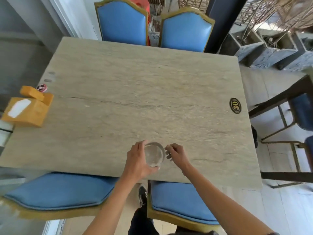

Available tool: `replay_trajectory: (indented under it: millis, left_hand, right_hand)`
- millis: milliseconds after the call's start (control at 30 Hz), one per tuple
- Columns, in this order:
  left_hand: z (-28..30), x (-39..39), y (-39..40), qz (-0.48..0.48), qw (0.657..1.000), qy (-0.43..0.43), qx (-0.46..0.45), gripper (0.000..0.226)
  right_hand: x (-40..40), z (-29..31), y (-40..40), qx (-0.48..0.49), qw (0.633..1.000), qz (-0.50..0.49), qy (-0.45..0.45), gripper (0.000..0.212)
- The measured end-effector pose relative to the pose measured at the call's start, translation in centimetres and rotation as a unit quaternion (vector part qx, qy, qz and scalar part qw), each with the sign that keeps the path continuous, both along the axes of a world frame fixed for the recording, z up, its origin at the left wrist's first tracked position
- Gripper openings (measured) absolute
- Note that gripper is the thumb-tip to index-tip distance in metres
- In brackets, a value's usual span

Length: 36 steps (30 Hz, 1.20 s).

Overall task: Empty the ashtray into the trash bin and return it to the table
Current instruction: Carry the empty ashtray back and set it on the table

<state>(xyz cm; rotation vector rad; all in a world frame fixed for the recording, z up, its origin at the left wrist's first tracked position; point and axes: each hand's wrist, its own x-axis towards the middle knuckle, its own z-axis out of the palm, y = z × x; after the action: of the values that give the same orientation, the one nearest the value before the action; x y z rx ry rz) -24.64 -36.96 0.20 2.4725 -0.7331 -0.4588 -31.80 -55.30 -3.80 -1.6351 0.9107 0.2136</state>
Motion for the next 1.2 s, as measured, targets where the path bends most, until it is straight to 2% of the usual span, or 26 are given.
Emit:
replay_trajectory:
  millis: [100, 367, 467, 767, 967, 1200]
  left_hand:
    - [-1.5, 3.0, 1.3, 0.003, 1.0, 0.0, 0.031, 0.111]
    - [-5.6, 9.5, -0.2, 0.003, 0.999, -0.007, 0.038, 0.107]
    - [-7.0, 11.4, -1.6, 0.014, 1.0, -0.009, 0.025, 0.106]
    - [-10.7, 17.2, -5.4, 0.075, 0.996, -0.055, 0.007, 0.103]
    - [-12.5, 21.1, -8.2, 0.058, 0.995, -0.076, 0.024, 0.108]
    - [-13.3, 23.8, -11.3, 0.087, 0.992, -0.092, 0.017, 0.111]
  right_hand:
    - [3.4, -2.6, 0.5, -0.107, 0.992, 0.042, 0.043, 0.022]
    - [10.1, -8.1, -1.0, -0.296, 0.95, 0.072, 0.068, 0.066]
    - [10.5, -9.9, -1.2, -0.347, 0.932, 0.065, 0.078, 0.07]
    - [12.4, -12.4, -0.7, -0.419, 0.897, 0.063, 0.125, 0.069]
    - [12.8, -12.2, -0.8, -0.416, 0.896, 0.058, 0.144, 0.069]
    - [13.0, -12.2, -0.9, -0.427, 0.89, 0.059, 0.146, 0.07]
